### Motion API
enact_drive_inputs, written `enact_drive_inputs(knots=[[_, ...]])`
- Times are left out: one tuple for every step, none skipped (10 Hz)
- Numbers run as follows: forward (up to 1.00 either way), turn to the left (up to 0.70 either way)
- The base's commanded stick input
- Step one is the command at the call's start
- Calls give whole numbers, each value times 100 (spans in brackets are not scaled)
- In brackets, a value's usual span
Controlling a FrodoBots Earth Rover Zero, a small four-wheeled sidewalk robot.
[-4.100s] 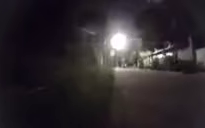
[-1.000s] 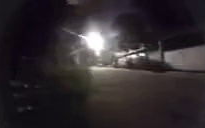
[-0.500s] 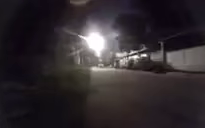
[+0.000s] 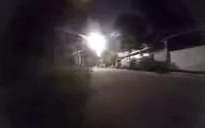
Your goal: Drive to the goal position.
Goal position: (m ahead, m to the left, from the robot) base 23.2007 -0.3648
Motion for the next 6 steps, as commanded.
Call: enact_drive_inputs(knots=[[70,-14],[70,-31],[70,-33],[70,-35],[70,-35],[70,-35]])
